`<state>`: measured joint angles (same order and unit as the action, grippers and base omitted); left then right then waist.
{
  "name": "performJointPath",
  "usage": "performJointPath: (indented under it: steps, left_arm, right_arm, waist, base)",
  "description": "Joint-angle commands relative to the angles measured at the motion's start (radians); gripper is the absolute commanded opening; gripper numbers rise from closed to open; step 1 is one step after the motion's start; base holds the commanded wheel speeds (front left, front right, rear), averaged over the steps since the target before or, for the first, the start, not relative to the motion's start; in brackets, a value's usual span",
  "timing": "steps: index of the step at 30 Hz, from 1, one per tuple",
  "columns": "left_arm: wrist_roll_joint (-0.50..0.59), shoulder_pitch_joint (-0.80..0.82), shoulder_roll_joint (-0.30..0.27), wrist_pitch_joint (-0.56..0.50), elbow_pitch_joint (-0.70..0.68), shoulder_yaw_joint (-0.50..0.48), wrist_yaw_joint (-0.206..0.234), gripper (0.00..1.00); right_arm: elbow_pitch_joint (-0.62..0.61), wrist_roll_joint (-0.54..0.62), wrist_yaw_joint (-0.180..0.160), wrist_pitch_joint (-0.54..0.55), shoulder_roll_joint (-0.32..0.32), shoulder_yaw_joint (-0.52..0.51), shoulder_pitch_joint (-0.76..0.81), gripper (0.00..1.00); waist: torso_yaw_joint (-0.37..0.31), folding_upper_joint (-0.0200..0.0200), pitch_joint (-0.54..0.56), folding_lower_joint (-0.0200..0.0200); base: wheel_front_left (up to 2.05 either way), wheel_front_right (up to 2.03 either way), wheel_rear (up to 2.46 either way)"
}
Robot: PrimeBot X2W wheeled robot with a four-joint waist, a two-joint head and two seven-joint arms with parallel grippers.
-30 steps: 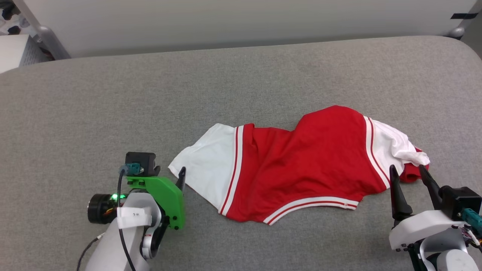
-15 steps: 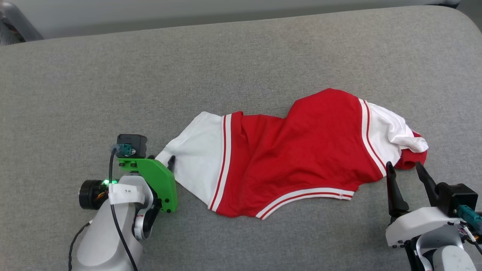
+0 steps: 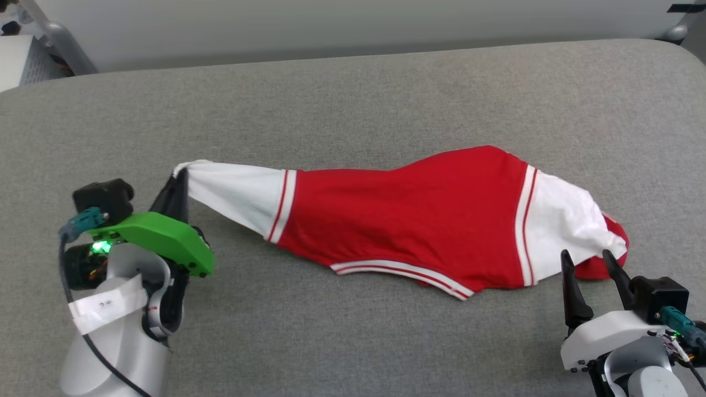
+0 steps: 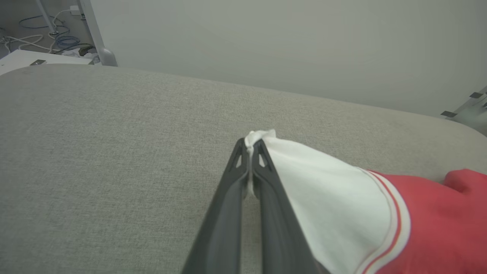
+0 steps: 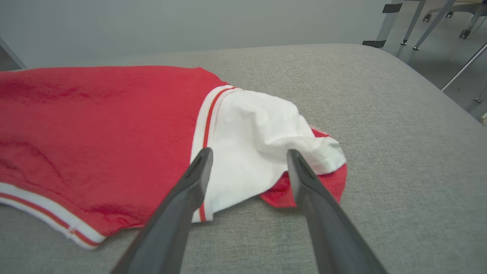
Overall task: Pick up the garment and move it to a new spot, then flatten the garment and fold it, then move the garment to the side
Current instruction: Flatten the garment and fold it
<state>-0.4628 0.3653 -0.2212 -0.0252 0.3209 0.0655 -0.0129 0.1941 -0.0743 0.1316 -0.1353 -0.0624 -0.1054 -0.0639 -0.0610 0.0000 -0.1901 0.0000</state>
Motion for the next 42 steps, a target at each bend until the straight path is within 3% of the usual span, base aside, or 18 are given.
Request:
performJointPath:
  steps: [1,10,17,21,26,30,31,33,37,42]
  left_arm:
    - [-0.014,-0.020,-0.019,0.013,-0.022,-0.022,0.002,0.00]
    - [-0.063,0.037,-0.118,-0.004,-0.136,-0.128,0.016,0.00]
    - [-0.038,0.264,-0.210,-0.029,-0.213,-0.152,0.029,0.00]
    - [-0.022,0.399,-0.222,-0.057,-0.241,-0.102,0.009,0.00]
    - [-0.035,0.453,-0.144,-0.149,-0.253,0.051,-0.046,0.00]
    - [-0.067,0.390,-0.035,-0.241,-0.247,0.214,-0.076,0.00]
    - [-0.087,0.322,0.045,-0.276,-0.216,0.333,-0.091,0.00]
    - [-0.104,0.277,0.093,-0.287,-0.177,0.406,-0.099,0.00]
    - [-0.124,0.221,0.144,-0.283,-0.077,0.529,-0.108,0.00]
    - [-0.138,0.225,0.167,-0.242,0.056,0.636,-0.111,0.00]
  right_arm:
    - [0.007,0.007,-0.001,0.001,0.006,0.003,0.004,1.00]
    - [0.022,0.007,-0.001,0.009,0.004,0.015,0.016,1.00]
    - [0.031,0.004,-0.001,0.011,0.004,0.035,0.016,1.00]
    - [0.040,-0.001,-0.001,0.006,0.004,0.046,0.013,1.00]
    - [0.057,-0.002,-0.001,-0.004,0.006,0.048,0.015,1.00]
    - [0.068,-0.006,-0.001,-0.008,0.009,0.052,0.007,1.00]
    - [0.070,-0.006,-0.001,-0.011,0.010,0.041,-0.004,1.00]
    - [0.072,-0.004,-0.001,-0.011,0.010,0.039,-0.012,1.00]
    - [0.078,-0.002,-0.001,-0.012,0.011,0.044,-0.033,1.00]
    - [0.098,-0.019,-0.001,-0.023,0.012,0.070,-0.059,1.00]
  waist:
    - [0.029,0.0000,0.034,0.0000]
    - [0.068,0.0000,0.092,0.0000]
    - [0.071,0.0000,0.117,0.0000]
    - [0.063,0.0000,0.122,0.0000]
    - [0.051,0.0000,0.125,0.0000]
    - [0.036,0.0000,0.119,0.0000]
    - [0.021,0.0000,0.107,0.0000]
    - [0.009,0.0000,0.096,0.0000]
    - [-0.024,0.0000,0.064,0.0000]
    - [-0.077,0.0000,0.021,0.0000]
  base:
    - [0.00,0.00,0.00]
    - [0.00,0.00,0.00]
    - [0.00,0.00,0.00]
    - [0.00,0.00,0.00]
    - [0.00,0.00,0.00]
    - [0.00,0.00,0.00]
    - [0.00,0.00,0.00]
    - [0.00,0.00,0.00]
    - [0.00,0.00,0.00]
    - [0.00,0.00,0.00]
